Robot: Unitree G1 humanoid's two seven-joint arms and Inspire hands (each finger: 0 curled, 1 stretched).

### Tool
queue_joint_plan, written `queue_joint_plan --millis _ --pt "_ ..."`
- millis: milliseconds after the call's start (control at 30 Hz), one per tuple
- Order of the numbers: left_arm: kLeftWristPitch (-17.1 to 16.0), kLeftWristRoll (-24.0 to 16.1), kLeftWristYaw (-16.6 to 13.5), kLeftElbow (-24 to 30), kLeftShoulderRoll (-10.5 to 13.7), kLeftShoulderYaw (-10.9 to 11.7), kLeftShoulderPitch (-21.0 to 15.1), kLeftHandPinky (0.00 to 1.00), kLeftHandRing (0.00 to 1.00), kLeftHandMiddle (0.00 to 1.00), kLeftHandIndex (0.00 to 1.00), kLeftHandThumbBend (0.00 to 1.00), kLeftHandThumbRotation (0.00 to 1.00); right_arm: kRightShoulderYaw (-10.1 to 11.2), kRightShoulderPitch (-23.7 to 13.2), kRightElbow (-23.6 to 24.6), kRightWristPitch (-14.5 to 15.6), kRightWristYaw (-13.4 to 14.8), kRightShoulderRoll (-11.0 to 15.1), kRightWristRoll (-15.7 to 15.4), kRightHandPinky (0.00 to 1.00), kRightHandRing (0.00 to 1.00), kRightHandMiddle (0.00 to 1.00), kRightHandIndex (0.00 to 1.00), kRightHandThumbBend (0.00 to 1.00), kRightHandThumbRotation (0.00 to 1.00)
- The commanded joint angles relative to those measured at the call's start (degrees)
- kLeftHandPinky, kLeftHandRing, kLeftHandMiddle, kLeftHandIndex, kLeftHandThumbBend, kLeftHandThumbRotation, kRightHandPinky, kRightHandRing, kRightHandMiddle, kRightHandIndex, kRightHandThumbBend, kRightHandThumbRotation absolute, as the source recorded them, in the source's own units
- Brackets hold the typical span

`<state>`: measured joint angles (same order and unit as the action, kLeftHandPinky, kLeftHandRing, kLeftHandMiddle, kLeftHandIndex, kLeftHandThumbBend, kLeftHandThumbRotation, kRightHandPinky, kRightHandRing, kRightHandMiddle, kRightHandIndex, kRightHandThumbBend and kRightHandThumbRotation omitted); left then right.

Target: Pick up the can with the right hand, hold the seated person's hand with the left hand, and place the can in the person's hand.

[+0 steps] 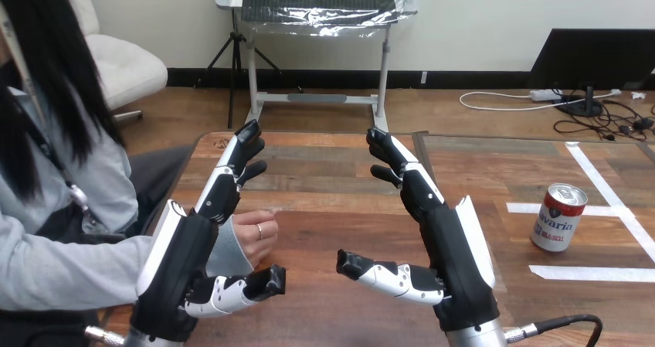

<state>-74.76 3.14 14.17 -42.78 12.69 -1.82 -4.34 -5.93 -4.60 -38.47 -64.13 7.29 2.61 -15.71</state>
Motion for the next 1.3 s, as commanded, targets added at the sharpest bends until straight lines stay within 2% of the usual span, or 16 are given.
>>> queue_joint_plan --millis 0,200,700,1067,1267 --pt "-0.25 -1.21 -1.04 2.69 -0.3 1.25 -1.5 0.89 0.96 0.99 0.98 1.0 0.75 0.99 -3.76 1.36 -0.57 0.69 0.22 0.25 0.85 0.92 0.93 0.91 1.0 0.53" --pt "0.11 -0.24 -0.76 3.55 -0.55 0.59 -1.29 0.89 0.96 0.99 0.98 1.0 0.75 1.2 -3.59 2.12 -0.33 0.92 0.63 -0.22 0.86 0.92 0.91 0.91 1.0 0.53" --pt "0.91 -2.3 -2.04 5.28 -1.13 1.46 -0.85 0.9 0.97 0.99 0.98 1.0 0.75 0.96 -4.2 2.28 -0.61 -0.17 1.27 1.04 0.85 0.91 0.92 0.92 1.0 0.51" --pt "2.28 -1.16 -2.17 6.69 -1.56 1.02 0.01 0.91 0.97 0.99 0.97 1.0 0.74 0.8 -4.62 2.54 -0.34 -0.68 1.64 1.09 0.86 0.91 0.9 0.93 1.0 0.5" --pt "1.82 -1.18 -2.23 6.52 -1.68 1.24 -0.14 0.9 0.96 0.98 0.97 1.0 0.74 0.94 -4.8 2.67 -0.24 -0.53 1.73 0.74 0.86 0.91 0.9 0.93 1.0 0.5"
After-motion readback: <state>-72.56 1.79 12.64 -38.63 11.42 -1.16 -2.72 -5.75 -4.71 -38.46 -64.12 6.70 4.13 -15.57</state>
